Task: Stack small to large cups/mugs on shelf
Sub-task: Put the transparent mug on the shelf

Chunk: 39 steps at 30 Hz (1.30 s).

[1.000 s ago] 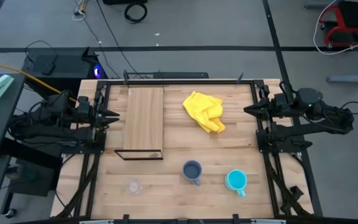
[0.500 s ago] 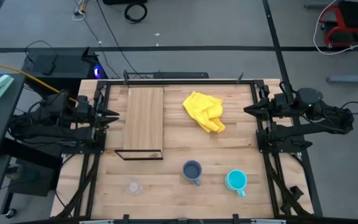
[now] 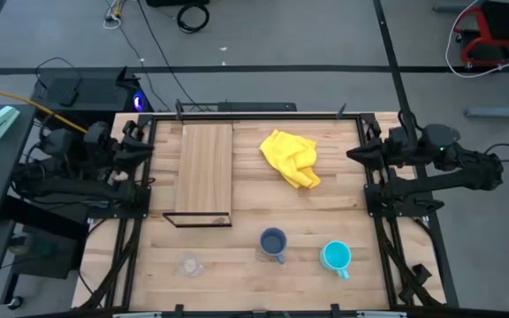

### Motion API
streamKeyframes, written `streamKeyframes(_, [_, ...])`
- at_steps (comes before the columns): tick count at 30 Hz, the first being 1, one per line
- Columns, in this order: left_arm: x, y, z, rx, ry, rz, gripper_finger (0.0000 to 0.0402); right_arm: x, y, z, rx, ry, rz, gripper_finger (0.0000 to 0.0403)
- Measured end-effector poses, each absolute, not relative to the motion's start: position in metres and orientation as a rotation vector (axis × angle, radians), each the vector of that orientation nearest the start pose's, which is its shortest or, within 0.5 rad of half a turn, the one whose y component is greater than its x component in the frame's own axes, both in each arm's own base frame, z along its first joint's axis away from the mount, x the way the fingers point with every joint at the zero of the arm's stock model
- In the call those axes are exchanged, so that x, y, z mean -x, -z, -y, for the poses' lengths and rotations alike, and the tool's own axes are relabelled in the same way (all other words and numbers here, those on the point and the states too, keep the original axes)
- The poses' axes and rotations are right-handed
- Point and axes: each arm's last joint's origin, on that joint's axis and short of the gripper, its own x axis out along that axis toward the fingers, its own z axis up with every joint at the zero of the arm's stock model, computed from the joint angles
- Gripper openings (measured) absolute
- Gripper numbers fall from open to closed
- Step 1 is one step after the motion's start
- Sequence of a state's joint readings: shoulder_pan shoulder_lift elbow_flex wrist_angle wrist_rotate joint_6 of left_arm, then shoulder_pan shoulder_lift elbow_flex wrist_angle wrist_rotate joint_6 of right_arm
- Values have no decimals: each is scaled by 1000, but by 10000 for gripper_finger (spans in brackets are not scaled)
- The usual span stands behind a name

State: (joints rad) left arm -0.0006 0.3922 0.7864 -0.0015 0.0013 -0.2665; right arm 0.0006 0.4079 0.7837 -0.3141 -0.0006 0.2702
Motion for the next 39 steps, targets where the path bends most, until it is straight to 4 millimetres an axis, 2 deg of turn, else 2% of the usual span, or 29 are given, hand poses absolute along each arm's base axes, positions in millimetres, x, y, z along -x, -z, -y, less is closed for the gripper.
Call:
streamKeyframes(7, [-67,-395,0,264,60,437,71,-89,-376,0,-458,-51,210,31])
streamKeyframes(10, [-67,-395,0,252,57,433,74,-91,-378,0,-473,-57,229,31])
streamKeyframes(16, [-68,-393,0,239,52,419,77,-98,-376,0,-470,-51,207,31])
streamKeyframes(21, [-68,-393,0,157,34,417,71,-105,-374,0,-477,-46,183,31])
streamKeyframes(30, [-70,-388,0,108,21,360,70,-115,-373,0,-657,-50,162,31])
streamKeyframes(39, [-73,-380,0,118,17,272,68,-135,-370,1,-696,-1,156,31])
